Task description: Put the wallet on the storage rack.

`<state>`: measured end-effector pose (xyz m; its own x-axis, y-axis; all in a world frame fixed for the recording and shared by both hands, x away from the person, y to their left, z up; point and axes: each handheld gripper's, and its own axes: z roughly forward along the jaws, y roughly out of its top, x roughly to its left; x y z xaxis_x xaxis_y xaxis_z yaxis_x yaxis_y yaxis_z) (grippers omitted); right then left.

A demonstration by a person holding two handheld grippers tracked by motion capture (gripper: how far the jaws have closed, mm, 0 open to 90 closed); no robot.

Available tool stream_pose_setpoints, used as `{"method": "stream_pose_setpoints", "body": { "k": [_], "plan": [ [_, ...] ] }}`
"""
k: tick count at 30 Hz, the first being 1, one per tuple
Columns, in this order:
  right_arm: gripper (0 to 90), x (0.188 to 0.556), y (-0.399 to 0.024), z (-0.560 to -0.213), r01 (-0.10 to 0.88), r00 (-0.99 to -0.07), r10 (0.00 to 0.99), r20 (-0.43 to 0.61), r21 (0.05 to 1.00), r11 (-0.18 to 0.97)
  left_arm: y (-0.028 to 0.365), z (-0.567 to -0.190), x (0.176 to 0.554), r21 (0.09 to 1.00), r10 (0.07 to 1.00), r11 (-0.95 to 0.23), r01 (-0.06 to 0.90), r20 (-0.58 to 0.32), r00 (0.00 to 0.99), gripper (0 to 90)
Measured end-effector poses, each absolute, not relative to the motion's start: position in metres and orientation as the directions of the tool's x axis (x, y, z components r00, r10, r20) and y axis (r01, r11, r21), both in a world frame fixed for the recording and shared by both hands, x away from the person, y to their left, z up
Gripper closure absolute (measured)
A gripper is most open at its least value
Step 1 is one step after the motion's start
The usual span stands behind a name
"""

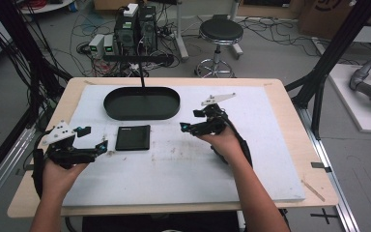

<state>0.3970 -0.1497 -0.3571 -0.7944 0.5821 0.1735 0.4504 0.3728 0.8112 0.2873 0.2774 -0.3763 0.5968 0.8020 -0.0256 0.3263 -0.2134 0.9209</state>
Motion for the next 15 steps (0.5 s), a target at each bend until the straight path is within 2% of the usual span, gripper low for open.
{"method": "stream_pose_setpoints", "body": {
  "k": [15],
  "plan": [
    [19.1,0.42,-0.061,-0.391,0.499,-0.803,0.559,0.206,0.745,0.442,0.292,-0.381,0.27,0.919,0.819,-0.209,0.335,-0.023,0.573,16.7]
  ]
}}
